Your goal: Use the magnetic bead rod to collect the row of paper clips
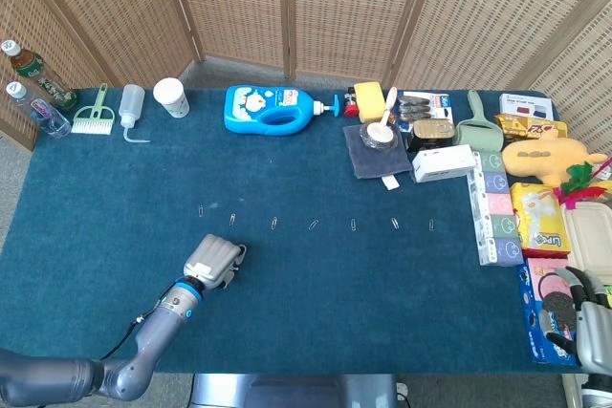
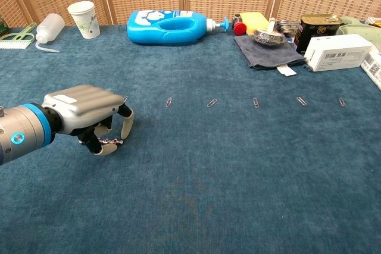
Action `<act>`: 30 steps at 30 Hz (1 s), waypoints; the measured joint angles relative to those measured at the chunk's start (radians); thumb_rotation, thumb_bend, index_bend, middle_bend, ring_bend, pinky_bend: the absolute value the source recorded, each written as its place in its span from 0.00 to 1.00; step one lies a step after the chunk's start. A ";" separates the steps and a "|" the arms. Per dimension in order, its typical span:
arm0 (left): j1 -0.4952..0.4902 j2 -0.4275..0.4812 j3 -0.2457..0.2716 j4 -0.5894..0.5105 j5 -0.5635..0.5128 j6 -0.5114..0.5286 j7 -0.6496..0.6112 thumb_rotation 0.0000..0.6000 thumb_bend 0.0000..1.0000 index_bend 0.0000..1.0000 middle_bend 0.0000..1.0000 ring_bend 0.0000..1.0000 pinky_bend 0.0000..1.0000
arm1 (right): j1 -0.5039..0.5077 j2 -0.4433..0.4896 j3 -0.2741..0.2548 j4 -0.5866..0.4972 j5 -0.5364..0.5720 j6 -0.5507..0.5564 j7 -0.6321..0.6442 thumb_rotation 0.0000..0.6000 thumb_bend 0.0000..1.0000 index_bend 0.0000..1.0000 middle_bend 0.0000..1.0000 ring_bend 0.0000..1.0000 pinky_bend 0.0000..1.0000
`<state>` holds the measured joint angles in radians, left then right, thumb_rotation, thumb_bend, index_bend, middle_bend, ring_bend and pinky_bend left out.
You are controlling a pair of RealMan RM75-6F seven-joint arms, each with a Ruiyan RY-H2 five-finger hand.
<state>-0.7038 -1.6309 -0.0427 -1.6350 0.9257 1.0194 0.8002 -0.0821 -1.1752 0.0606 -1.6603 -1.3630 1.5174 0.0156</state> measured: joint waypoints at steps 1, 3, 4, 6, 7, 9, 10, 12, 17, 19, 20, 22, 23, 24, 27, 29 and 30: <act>-0.002 -0.001 0.001 0.001 -0.004 0.000 0.000 1.00 0.35 0.47 1.00 1.00 1.00 | 0.000 0.000 0.000 0.000 0.001 0.000 0.000 1.00 0.39 0.19 0.19 0.09 0.41; -0.004 -0.002 0.001 0.002 -0.008 0.000 0.000 1.00 0.35 0.47 1.00 1.00 1.00 | -0.001 0.000 0.000 0.000 0.002 -0.001 -0.001 1.00 0.39 0.19 0.19 0.09 0.41; -0.005 -0.002 0.001 0.003 -0.011 0.000 -0.001 1.00 0.35 0.47 1.00 1.00 1.00 | -0.001 0.000 0.000 0.000 0.002 -0.002 -0.001 1.00 0.39 0.19 0.19 0.09 0.41; -0.008 -0.002 0.003 0.003 -0.014 0.002 0.001 1.00 0.36 0.48 1.00 1.00 1.00 | -0.001 0.000 0.001 0.001 0.003 -0.002 0.000 1.00 0.39 0.19 0.19 0.09 0.41; -0.009 -0.002 0.004 0.003 -0.016 0.003 0.001 1.00 0.36 0.48 1.00 1.00 1.00 | -0.001 0.000 0.002 0.001 0.003 -0.003 0.000 1.00 0.40 0.19 0.19 0.09 0.41; -0.011 -0.002 0.005 0.002 -0.019 0.005 0.002 1.00 0.36 0.49 1.00 1.00 1.00 | -0.001 0.000 0.002 0.001 0.004 -0.004 -0.001 1.00 0.39 0.19 0.19 0.09 0.41; -0.012 -0.002 0.005 0.002 -0.022 0.006 0.003 1.00 0.37 0.49 1.00 1.00 1.00 | 0.000 0.000 0.002 0.001 0.005 -0.005 -0.001 1.00 0.39 0.19 0.19 0.09 0.41; -0.013 -0.001 0.007 0.001 -0.026 0.007 0.004 1.00 0.38 0.50 1.00 1.00 1.00 | 0.000 -0.001 0.003 0.001 0.005 -0.006 0.000 1.00 0.39 0.19 0.19 0.09 0.41; -0.018 0.004 0.010 -0.007 -0.038 0.010 0.009 1.00 0.41 0.53 1.00 1.00 1.00 | 0.000 -0.001 0.004 0.002 0.007 -0.007 0.002 1.00 0.39 0.19 0.19 0.09 0.41; -0.019 0.007 0.012 -0.012 -0.042 0.010 0.009 1.00 0.42 0.54 1.00 1.00 1.00 | -0.001 -0.001 0.004 0.002 0.007 -0.007 0.002 1.00 0.39 0.19 0.19 0.09 0.41; -0.020 0.009 0.012 -0.014 -0.044 0.010 0.008 1.00 0.42 0.54 1.00 1.00 1.00 | -0.001 -0.001 0.004 0.002 0.007 -0.007 0.002 1.00 0.39 0.19 0.19 0.09 0.41; -0.021 0.014 0.013 -0.020 -0.049 0.009 0.005 1.00 0.44 0.56 1.00 1.00 1.00 | -0.002 -0.001 0.005 0.001 0.008 -0.007 0.003 1.00 0.39 0.19 0.19 0.09 0.41; -0.022 0.016 0.014 -0.023 -0.051 0.009 0.004 1.00 0.44 0.57 1.00 1.00 1.00 | -0.002 -0.001 0.005 0.001 0.008 -0.007 0.003 1.00 0.39 0.19 0.19 0.09 0.41; -0.022 0.018 0.014 -0.025 -0.052 0.009 0.002 1.00 0.44 0.57 1.00 1.00 1.00 | -0.002 -0.001 0.005 0.001 0.008 -0.006 0.003 1.00 0.39 0.19 0.19 0.09 0.41; -0.023 0.027 0.014 -0.034 -0.057 0.007 -0.007 1.00 0.45 0.58 1.00 1.00 1.00 | -0.002 -0.001 0.005 0.000 0.007 -0.006 0.003 1.00 0.39 0.19 0.19 0.09 0.41; -0.024 0.037 0.014 -0.041 -0.058 0.006 -0.012 1.00 0.45 0.58 1.00 1.00 1.00 | -0.002 -0.001 0.005 -0.001 0.006 -0.007 0.003 1.00 0.39 0.19 0.19 0.09 0.41; -0.024 0.041 0.014 -0.045 -0.058 0.007 -0.014 1.00 0.46 0.58 1.00 1.00 1.00 | -0.002 -0.001 0.005 -0.002 0.006 -0.007 0.003 1.00 0.39 0.19 0.19 0.09 0.41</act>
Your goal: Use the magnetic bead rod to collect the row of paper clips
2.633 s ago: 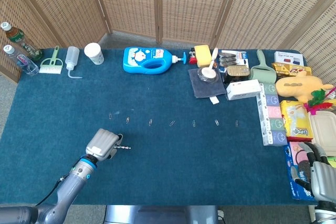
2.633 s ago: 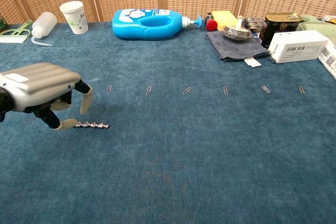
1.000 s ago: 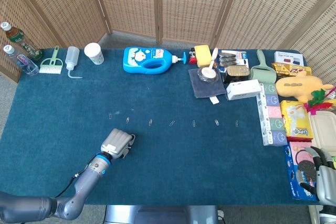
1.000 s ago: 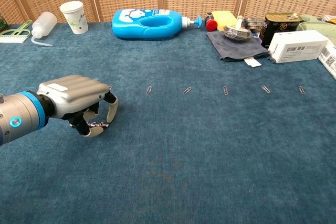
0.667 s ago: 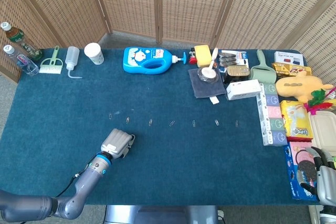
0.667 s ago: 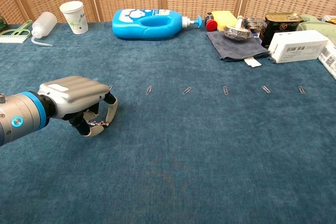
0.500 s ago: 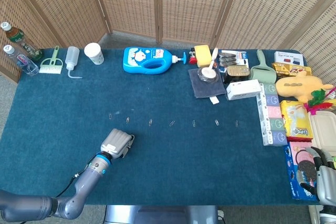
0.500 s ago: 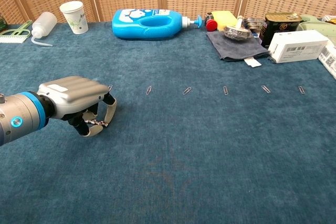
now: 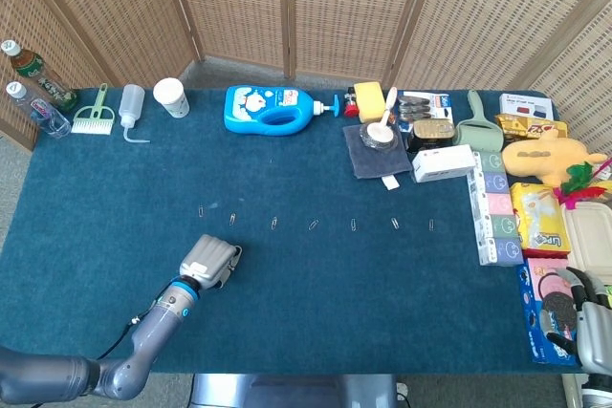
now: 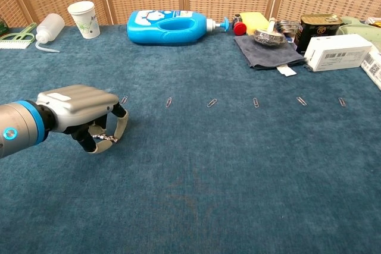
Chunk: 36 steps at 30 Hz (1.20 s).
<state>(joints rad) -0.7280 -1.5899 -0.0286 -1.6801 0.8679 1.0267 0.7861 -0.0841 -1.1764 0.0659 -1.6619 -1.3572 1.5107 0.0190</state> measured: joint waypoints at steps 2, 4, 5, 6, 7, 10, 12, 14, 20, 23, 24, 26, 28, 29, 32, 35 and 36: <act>0.000 0.010 0.000 -0.010 0.004 0.003 -0.005 1.00 0.46 0.58 1.00 1.00 1.00 | 0.000 0.000 0.000 0.000 -0.001 0.001 0.002 1.00 0.39 0.19 0.19 0.09 0.41; 0.001 0.023 -0.001 -0.025 0.012 0.009 -0.013 1.00 0.46 0.58 1.00 1.00 1.00 | 0.000 0.000 0.001 0.000 -0.003 0.001 0.004 1.00 0.39 0.19 0.19 0.09 0.41; 0.002 0.030 -0.002 -0.033 0.017 0.013 -0.017 1.00 0.46 0.58 1.00 1.00 1.00 | 0.000 0.000 0.001 0.000 -0.003 0.001 0.004 1.00 0.39 0.19 0.19 0.09 0.41; 0.003 0.038 -0.003 -0.042 0.024 0.018 -0.022 1.00 0.46 0.59 1.00 1.00 1.00 | 0.000 -0.001 0.001 0.000 -0.004 0.001 0.005 1.00 0.39 0.20 0.19 0.09 0.41; 0.005 0.051 -0.005 -0.054 0.034 0.025 -0.030 1.00 0.46 0.59 1.00 1.00 1.00 | 0.001 -0.001 0.001 0.001 -0.006 0.001 0.006 1.00 0.39 0.20 0.19 0.09 0.41; 0.012 0.085 -0.011 -0.087 0.056 0.041 -0.058 1.00 0.46 0.59 1.00 1.00 1.00 | 0.005 -0.003 0.002 0.002 -0.012 -0.001 0.008 1.00 0.39 0.20 0.19 0.09 0.41; 0.017 0.107 -0.016 -0.107 0.067 0.048 -0.077 1.00 0.46 0.59 1.00 1.00 1.00 | 0.007 -0.004 0.002 0.001 -0.014 -0.002 0.008 1.00 0.39 0.20 0.19 0.09 0.41; 0.023 0.135 -0.023 -0.130 0.083 0.056 -0.101 1.00 0.47 0.59 1.00 1.00 1.00 | 0.009 -0.005 0.003 0.000 -0.018 -0.003 0.007 1.00 0.39 0.20 0.19 0.09 0.41; 0.043 0.226 -0.046 -0.175 0.128 0.066 -0.204 1.00 0.47 0.59 1.00 1.00 1.00 | 0.014 -0.006 0.003 -0.008 -0.026 -0.004 -0.004 1.00 0.39 0.20 0.19 0.09 0.41; 0.051 0.272 -0.062 -0.176 0.149 0.067 -0.258 1.00 0.47 0.59 1.00 1.00 1.00 | 0.014 -0.004 0.002 -0.015 -0.028 0.000 -0.012 1.00 0.39 0.20 0.19 0.09 0.41; 0.052 0.282 -0.067 -0.172 0.154 0.065 -0.273 1.00 0.47 0.59 1.00 1.00 1.00 | 0.013 -0.003 0.002 -0.018 -0.029 0.002 -0.013 1.00 0.39 0.20 0.19 0.09 0.41; 0.054 0.295 -0.077 -0.156 0.163 0.057 -0.307 1.00 0.47 0.59 1.00 1.00 1.00 | 0.012 -0.002 0.001 -0.023 -0.031 0.006 -0.018 1.00 0.39 0.20 0.19 0.09 0.41; 0.053 0.304 -0.086 -0.133 0.166 0.040 -0.343 1.00 0.47 0.59 1.00 1.00 1.00 | 0.012 -0.002 0.000 -0.028 -0.033 0.008 -0.023 1.00 0.39 0.20 0.19 0.09 0.41; 0.052 0.306 -0.090 -0.121 0.167 0.031 -0.359 1.00 0.47 0.59 1.00 1.00 1.00 | 0.011 -0.002 0.000 -0.030 -0.033 0.008 -0.025 1.00 0.39 0.20 0.19 0.09 0.41; 0.048 0.307 -0.100 -0.078 0.169 -0.004 -0.416 1.00 0.47 0.59 1.00 1.00 1.00 | 0.011 -0.002 -0.001 -0.037 -0.034 0.010 -0.033 1.00 0.39 0.20 0.19 0.09 0.41; 0.041 0.302 -0.107 -0.028 0.171 -0.045 -0.470 1.00 0.47 0.59 1.00 1.00 1.00 | 0.010 -0.002 -0.002 -0.045 -0.034 0.011 -0.041 1.00 0.39 0.20 0.19 0.09 0.41; 0.039 0.298 -0.108 -0.012 0.172 -0.057 -0.484 1.00 0.47 0.59 1.00 1.00 1.00 | 0.010 -0.002 -0.002 -0.047 -0.033 0.012 -0.044 1.00 0.39 0.20 0.19 0.09 0.41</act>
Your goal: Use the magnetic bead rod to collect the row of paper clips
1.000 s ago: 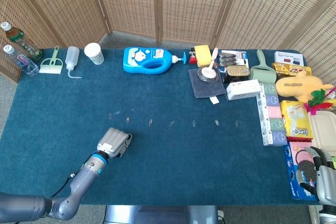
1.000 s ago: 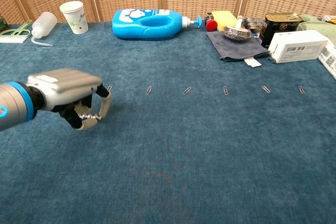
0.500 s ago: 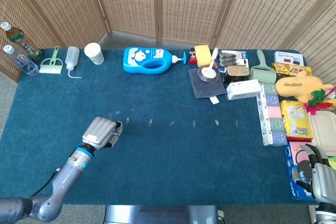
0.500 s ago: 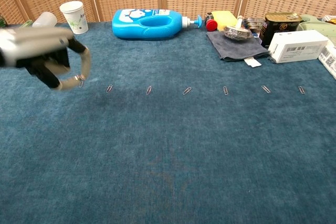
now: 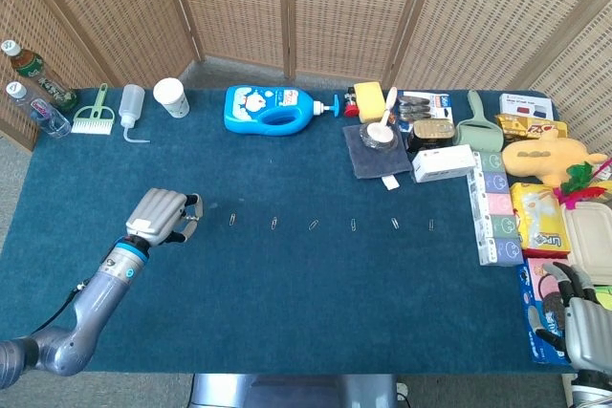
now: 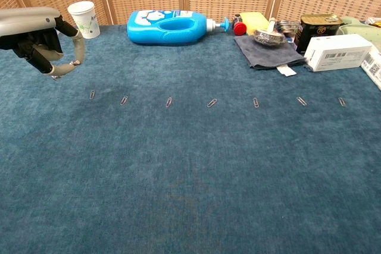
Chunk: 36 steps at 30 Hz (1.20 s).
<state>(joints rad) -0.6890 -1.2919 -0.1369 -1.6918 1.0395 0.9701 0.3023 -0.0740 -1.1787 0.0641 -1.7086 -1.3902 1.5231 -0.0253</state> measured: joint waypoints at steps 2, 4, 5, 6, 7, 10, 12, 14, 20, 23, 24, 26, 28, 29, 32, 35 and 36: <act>-0.006 -0.012 -0.003 0.039 0.004 -0.024 -0.029 1.00 0.47 0.59 1.00 1.00 1.00 | -0.001 -0.001 0.000 -0.004 0.003 0.001 -0.007 1.00 0.39 0.20 0.19 0.09 0.41; -0.014 -0.030 -0.006 0.079 0.006 -0.049 -0.058 1.00 0.47 0.59 1.00 1.00 1.00 | -0.001 -0.001 0.000 -0.008 0.007 0.000 -0.014 1.00 0.39 0.20 0.19 0.09 0.41; -0.017 -0.038 -0.008 0.097 0.007 -0.061 -0.069 1.00 0.47 0.59 1.00 1.00 1.00 | -0.001 -0.002 0.000 -0.011 0.009 0.000 -0.018 1.00 0.39 0.20 0.19 0.09 0.41; -0.021 -0.046 -0.009 0.114 0.007 -0.072 -0.079 1.00 0.47 0.59 1.00 1.00 1.00 | 0.000 -0.002 0.001 -0.013 0.011 -0.001 -0.020 1.00 0.39 0.20 0.19 0.09 0.41; -0.027 -0.057 -0.010 0.138 0.007 -0.087 -0.091 1.00 0.47 0.59 1.00 1.00 1.00 | -0.001 -0.003 0.001 -0.016 0.013 -0.001 -0.023 1.00 0.39 0.20 0.19 0.09 0.41; -0.041 -0.088 -0.014 0.198 0.004 -0.122 -0.118 1.00 0.47 0.59 1.00 1.00 1.00 | -0.003 -0.003 0.002 -0.021 0.016 0.004 -0.030 1.00 0.39 0.20 0.19 0.09 0.41; -0.050 -0.108 -0.017 0.235 0.002 -0.140 -0.132 1.00 0.47 0.59 1.00 1.00 1.00 | -0.005 -0.003 0.002 -0.024 0.020 0.006 -0.035 1.00 0.39 0.20 0.19 0.09 0.41; -0.060 -0.133 -0.020 0.278 -0.001 -0.160 -0.147 1.00 0.47 0.59 1.00 1.00 1.00 | -0.007 -0.002 0.002 -0.029 0.025 0.008 -0.042 1.00 0.39 0.20 0.19 0.09 0.41; -0.088 -0.208 -0.027 0.389 -0.001 -0.210 -0.189 1.00 0.47 0.59 1.00 1.00 1.00 | -0.012 0.001 0.002 -0.045 0.040 0.010 -0.060 1.00 0.39 0.20 0.19 0.09 0.41; -0.098 -0.234 -0.029 0.427 0.002 -0.229 -0.210 1.00 0.47 0.59 1.00 1.00 1.00 | -0.012 0.002 0.003 -0.051 0.042 0.012 -0.068 1.00 0.39 0.21 0.20 0.09 0.41; -0.100 -0.241 -0.030 0.437 0.004 -0.233 -0.216 1.00 0.47 0.59 1.00 1.00 1.00 | -0.012 0.002 0.004 -0.054 0.043 0.013 -0.071 1.00 0.39 0.21 0.20 0.09 0.41; -0.103 -0.255 -0.032 0.456 0.010 -0.238 -0.233 1.00 0.47 0.59 1.00 1.00 1.00 | -0.012 0.003 0.005 -0.057 0.045 0.013 -0.075 1.00 0.39 0.21 0.20 0.09 0.41; -0.104 -0.262 -0.036 0.465 0.020 -0.239 -0.251 1.00 0.47 0.59 1.00 1.00 1.00 | -0.011 0.003 0.006 -0.059 0.047 0.013 -0.078 1.00 0.39 0.21 0.20 0.09 0.41; -0.105 -0.264 -0.037 0.467 0.026 -0.239 -0.257 1.00 0.47 0.59 1.00 1.00 1.00 | -0.011 0.003 0.006 -0.060 0.048 0.013 -0.080 1.00 0.39 0.21 0.20 0.09 0.41; -0.107 -0.263 -0.040 0.471 0.043 -0.237 -0.266 1.00 0.47 0.59 1.00 1.00 1.00 | -0.010 0.003 0.008 -0.062 0.049 0.012 -0.083 1.00 0.39 0.21 0.20 0.09 0.41; -0.109 -0.257 -0.043 0.463 0.049 -0.237 -0.274 1.00 0.47 0.59 1.00 1.00 1.00 | -0.009 0.002 0.007 -0.062 0.049 0.011 -0.083 1.00 0.39 0.21 0.20 0.09 0.41; -0.109 -0.254 -0.045 0.457 0.051 -0.236 -0.278 1.00 0.47 0.59 1.00 1.00 1.00 | -0.010 0.002 0.007 -0.062 0.049 0.011 -0.082 1.00 0.39 0.20 0.20 0.09 0.41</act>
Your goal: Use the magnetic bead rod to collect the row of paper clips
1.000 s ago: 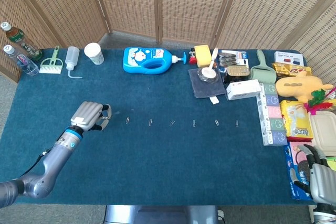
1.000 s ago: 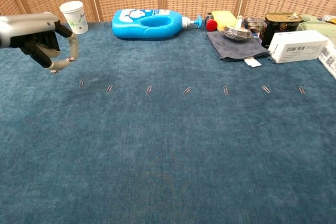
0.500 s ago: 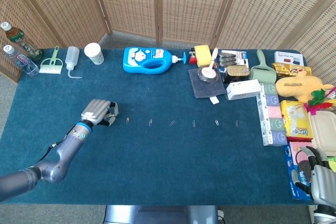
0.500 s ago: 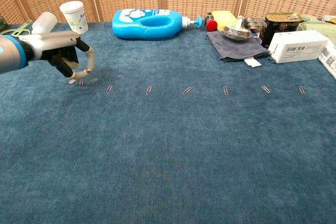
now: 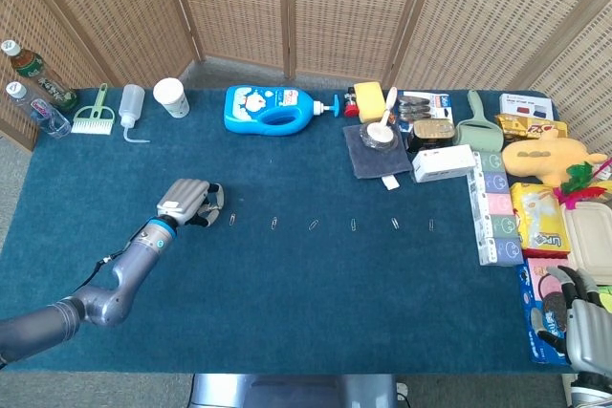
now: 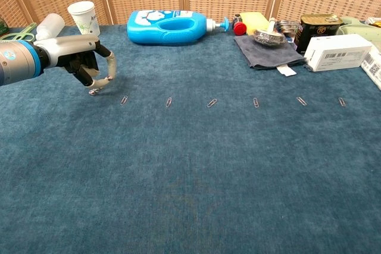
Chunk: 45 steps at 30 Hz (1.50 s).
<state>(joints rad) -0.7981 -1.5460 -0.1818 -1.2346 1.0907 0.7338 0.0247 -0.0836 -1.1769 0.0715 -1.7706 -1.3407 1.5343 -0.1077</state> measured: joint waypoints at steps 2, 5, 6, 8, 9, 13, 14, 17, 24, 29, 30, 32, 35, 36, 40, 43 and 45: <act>0.000 0.009 -0.003 -0.018 0.008 0.003 -0.006 1.00 0.47 0.59 1.00 1.00 1.00 | -0.001 0.000 0.000 0.001 0.001 0.000 0.002 1.00 0.39 0.20 0.20 0.09 0.41; 0.000 0.026 -0.008 -0.055 0.022 0.013 -0.013 1.00 0.47 0.59 1.00 1.00 1.00 | -0.002 0.000 0.000 0.003 0.001 0.001 0.008 1.00 0.39 0.20 0.20 0.09 0.41; 0.000 0.032 -0.009 -0.069 0.027 0.016 -0.015 1.00 0.47 0.59 1.00 1.00 1.00 | -0.002 0.000 0.000 0.004 0.000 0.001 0.010 1.00 0.39 0.20 0.20 0.09 0.41; 0.000 0.047 -0.012 -0.103 0.037 0.021 -0.020 1.00 0.47 0.59 1.00 1.00 1.00 | -0.002 0.000 0.000 0.008 -0.001 0.001 0.015 1.00 0.39 0.21 0.20 0.09 0.41; 0.000 0.053 -0.013 -0.118 0.040 0.022 -0.021 1.00 0.47 0.59 1.00 1.00 1.00 | -0.002 0.000 0.000 0.009 -0.002 0.001 0.017 1.00 0.39 0.21 0.20 0.09 0.41; -0.006 0.065 -0.013 -0.165 0.052 0.022 -0.023 1.00 0.47 0.59 1.00 1.00 1.00 | -0.005 -0.002 -0.003 0.020 -0.004 0.001 0.032 1.00 0.39 0.21 0.20 0.09 0.43; -0.007 0.062 -0.012 -0.166 0.053 0.022 -0.022 1.00 0.47 0.59 1.00 1.00 1.00 | -0.006 -0.002 -0.004 0.022 -0.004 0.001 0.035 1.00 0.39 0.20 0.20 0.09 0.43; -0.016 0.039 -0.010 -0.156 0.047 0.016 -0.018 1.00 0.47 0.59 1.00 1.00 1.00 | -0.013 0.000 -0.007 0.025 -0.004 0.005 0.043 1.00 0.39 0.20 0.20 0.09 0.43; -0.038 -0.007 -0.009 -0.107 0.017 0.000 0.006 1.00 0.47 0.59 1.00 1.00 1.00 | -0.030 0.004 -0.012 0.034 -0.006 0.024 0.065 1.00 0.39 0.20 0.20 0.09 0.43; -0.044 -0.027 -0.009 -0.079 0.002 -0.003 0.012 1.00 0.47 0.59 1.00 1.00 1.00 | -0.033 0.003 -0.013 0.037 -0.006 0.023 0.067 1.00 0.39 0.20 0.20 0.09 0.43; -0.045 -0.031 -0.009 -0.077 -0.001 -0.005 0.010 1.00 0.47 0.59 1.00 1.00 1.00 | -0.033 0.003 -0.013 0.036 -0.005 0.022 0.067 1.00 0.39 0.20 0.20 0.09 0.43; -0.047 -0.034 -0.008 -0.075 -0.002 -0.008 0.010 1.00 0.47 0.59 1.00 1.00 1.00 | -0.034 0.003 -0.014 0.035 -0.004 0.020 0.066 1.00 0.39 0.21 0.20 0.09 0.43; -0.050 -0.039 -0.006 -0.065 -0.001 -0.006 0.021 1.00 0.47 0.59 1.00 1.00 1.00 | -0.035 0.001 -0.015 0.036 -0.003 0.019 0.067 1.00 0.39 0.21 0.20 0.09 0.43; -0.051 -0.040 -0.006 -0.063 -0.005 -0.008 0.020 1.00 0.47 0.59 1.00 1.00 1.00 | -0.035 0.001 -0.015 0.037 -0.002 0.018 0.068 1.00 0.39 0.21 0.20 0.09 0.43; -0.054 -0.040 -0.007 -0.059 -0.010 -0.011 0.023 1.00 0.47 0.59 1.00 1.00 1.00 | -0.034 0.000 -0.013 0.040 0.000 0.015 0.070 1.00 0.39 0.21 0.20 0.09 0.43; -0.054 -0.035 -0.009 -0.071 -0.006 -0.002 0.023 1.00 0.47 0.59 1.00 1.00 1.00 | -0.032 0.000 -0.011 0.041 -0.003 0.013 0.071 1.00 0.39 0.21 0.20 0.09 0.43; -0.054 -0.028 -0.014 -0.085 -0.004 0.002 0.019 1.00 0.47 0.59 1.00 1.00 1.00 | -0.031 0.000 -0.010 0.041 -0.004 0.011 0.071 1.00 0.39 0.21 0.20 0.09 0.43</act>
<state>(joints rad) -0.8517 -1.5741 -0.1955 -1.3194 1.0871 0.7354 0.0439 -0.1143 -1.1770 0.0613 -1.7296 -1.3443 1.5457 -0.0370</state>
